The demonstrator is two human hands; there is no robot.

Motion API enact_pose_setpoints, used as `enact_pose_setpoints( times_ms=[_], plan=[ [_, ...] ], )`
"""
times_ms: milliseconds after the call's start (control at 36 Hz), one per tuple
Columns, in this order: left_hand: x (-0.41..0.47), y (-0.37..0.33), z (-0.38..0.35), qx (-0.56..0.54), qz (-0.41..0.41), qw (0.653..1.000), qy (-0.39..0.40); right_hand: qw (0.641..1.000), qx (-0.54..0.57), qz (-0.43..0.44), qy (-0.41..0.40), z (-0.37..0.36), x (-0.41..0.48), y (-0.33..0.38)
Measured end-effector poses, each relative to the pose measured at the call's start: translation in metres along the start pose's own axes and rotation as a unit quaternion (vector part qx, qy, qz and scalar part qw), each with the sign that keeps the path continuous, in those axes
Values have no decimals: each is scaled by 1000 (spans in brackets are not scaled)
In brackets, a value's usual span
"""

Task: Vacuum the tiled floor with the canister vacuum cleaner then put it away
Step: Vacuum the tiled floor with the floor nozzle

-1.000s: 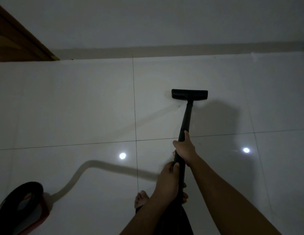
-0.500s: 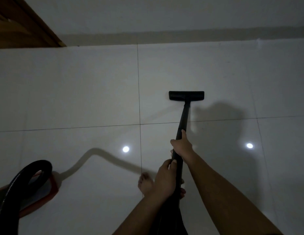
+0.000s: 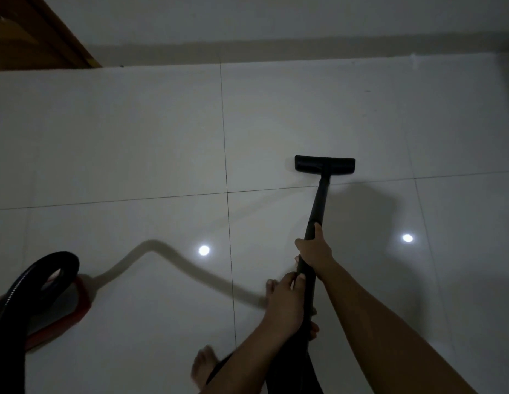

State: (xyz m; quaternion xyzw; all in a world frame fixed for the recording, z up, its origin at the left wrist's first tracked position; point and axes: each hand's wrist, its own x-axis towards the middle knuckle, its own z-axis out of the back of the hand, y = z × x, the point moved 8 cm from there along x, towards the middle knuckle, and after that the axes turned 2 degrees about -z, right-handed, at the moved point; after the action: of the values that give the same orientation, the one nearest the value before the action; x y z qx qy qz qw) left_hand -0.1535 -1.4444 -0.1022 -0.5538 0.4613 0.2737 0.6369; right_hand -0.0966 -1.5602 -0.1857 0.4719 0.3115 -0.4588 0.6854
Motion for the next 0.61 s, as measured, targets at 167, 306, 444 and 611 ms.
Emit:
enact_pose_setpoints(
  times_ms=[167, 306, 444, 611],
  plan=[
    [-14, 28, 7, 26, -4, 999, 26, 999, 35, -13, -19, -9, -20, -32],
    [-36, 59, 28, 38, -15, 998, 53, 998, 54, -16, -24, -40, -46, -58],
    [-59, 89, 51, 64, -27, 995, 65, 996, 83, -36, -11, -76, -68, -90],
    [-89, 128, 74, 104, -29, 993, 52, 993, 103, -49, -8, -109, -103, -125]
  ],
)
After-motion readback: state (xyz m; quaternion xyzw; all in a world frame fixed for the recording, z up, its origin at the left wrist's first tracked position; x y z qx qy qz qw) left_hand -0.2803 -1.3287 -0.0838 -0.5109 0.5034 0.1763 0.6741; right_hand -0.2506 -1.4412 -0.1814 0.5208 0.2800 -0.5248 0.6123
